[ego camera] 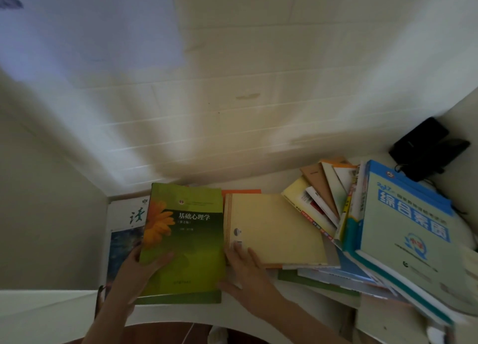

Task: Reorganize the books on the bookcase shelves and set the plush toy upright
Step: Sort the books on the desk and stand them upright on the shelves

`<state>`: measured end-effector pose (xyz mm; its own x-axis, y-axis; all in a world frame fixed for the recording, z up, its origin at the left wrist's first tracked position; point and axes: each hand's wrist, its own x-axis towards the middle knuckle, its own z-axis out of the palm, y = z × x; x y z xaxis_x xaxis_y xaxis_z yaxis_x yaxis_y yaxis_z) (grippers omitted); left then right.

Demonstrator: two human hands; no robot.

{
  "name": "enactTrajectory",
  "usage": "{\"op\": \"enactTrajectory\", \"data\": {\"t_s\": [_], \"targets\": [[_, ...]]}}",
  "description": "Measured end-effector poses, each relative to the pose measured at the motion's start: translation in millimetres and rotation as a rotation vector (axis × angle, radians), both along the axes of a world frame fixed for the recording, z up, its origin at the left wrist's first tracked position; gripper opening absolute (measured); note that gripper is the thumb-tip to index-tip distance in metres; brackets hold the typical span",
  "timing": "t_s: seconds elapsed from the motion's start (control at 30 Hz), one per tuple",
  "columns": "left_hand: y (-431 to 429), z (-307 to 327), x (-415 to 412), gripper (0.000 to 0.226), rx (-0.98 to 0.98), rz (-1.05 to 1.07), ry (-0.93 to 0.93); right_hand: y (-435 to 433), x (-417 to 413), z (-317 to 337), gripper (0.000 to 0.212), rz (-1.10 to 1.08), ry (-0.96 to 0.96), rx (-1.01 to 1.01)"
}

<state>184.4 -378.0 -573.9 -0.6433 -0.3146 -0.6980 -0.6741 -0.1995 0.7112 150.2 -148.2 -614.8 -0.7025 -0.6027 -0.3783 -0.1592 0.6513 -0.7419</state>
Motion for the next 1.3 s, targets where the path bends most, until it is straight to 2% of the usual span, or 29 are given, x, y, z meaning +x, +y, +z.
{"op": "enactTrajectory", "data": {"t_s": [0.03, 0.07, 0.13, 0.23, 0.3, 0.33, 0.43, 0.5, 0.6, 0.67, 0.73, 0.77, 0.8, 0.83, 0.9, 0.93, 1.0, 1.03, 1.13, 1.23, 1.3], "targets": [[1, 6, 3, 0.092, 0.041, 0.008, 0.007, -1, -7, 6, 0.075, -0.133, -0.147, -0.126], [3, 15, 6, 0.093, 0.082, 0.006, 0.016, -1, -14, 11, 0.075, -0.255, -0.254, -0.218], [3, 34, 13, 0.093, 0.116, -0.002, 0.053, -6, -29, 28, 0.104, -0.363, -0.377, -0.304], [5, 64, 20, 0.099, 0.125, -0.066, 0.172, -21, -50, 50, 0.130, -0.296, -0.585, -0.448], [13, 78, 22, 0.107, 0.169, -0.077, 0.265, -27, -62, 61, 0.119, -0.311, -0.736, -0.584], [18, 78, 22, 0.110, 0.201, -0.059, 0.292, -27, -66, 66, 0.112, -0.335, -0.725, -0.623], [32, 60, 12, 0.118, 0.168, -0.040, 0.299, -10, -78, 85, 0.103, -0.460, -0.504, -0.629], [43, 45, 1, 0.116, 0.173, -0.006, 0.273, 4, -79, 88, 0.094, -0.444, -0.339, -0.631], [59, 29, -12, 0.094, 0.184, 0.037, 0.234, 16, -65, 82, 0.089, -0.381, -0.303, -0.539], [66, 19, -16, 0.098, 0.077, 0.044, 0.198, 23, -60, 71, 0.078, -0.386, -0.335, -0.461], [69, 9, -16, 0.103, -0.042, 0.009, 0.132, 38, -59, 52, 0.065, -0.272, -0.141, -0.224], [70, 5, -13, 0.099, -0.070, 0.023, 0.099, 50, -60, 41, 0.065, -0.154, 0.012, 0.017], [69, 1, -10, 0.091, -0.076, 0.051, 0.070, 65, -60, 30, 0.070, -0.005, 0.167, 0.263], [68, -1, -6, 0.081, -0.070, 0.063, 0.061, 80, -60, 22, 0.080, 0.133, 0.295, 0.416], [63, -4, 2, 0.074, -0.080, 0.055, 0.047, 102, -54, 16, 0.110, 0.367, 0.432, 0.554], [61, -2, 1, 0.078, -0.098, 0.075, 0.028, 105, -53, 12, 0.119, 0.392, 0.457, 0.603], [57, 10, 2, 0.096, -0.158, 0.044, 0.034, 103, -52, 10, 0.119, 0.363, 0.594, 0.625], [54, 15, 2, 0.099, -0.185, 0.015, 0.029, 97, -54, 16, 0.115, 0.369, 0.583, 0.634], [41, 29, 2, 0.081, -0.210, -0.030, 0.066, 94, -60, 24, 0.088, 0.475, 0.639, 0.595], [32, 36, 5, 0.100, -0.186, -0.043, 0.052, 89, -64, 41, 0.065, 0.569, 0.611, 0.694], [22, 39, 10, 0.107, -0.148, 0.011, -0.004, 81, -67, 57, 0.052, 0.767, 0.663, 0.752]]}}
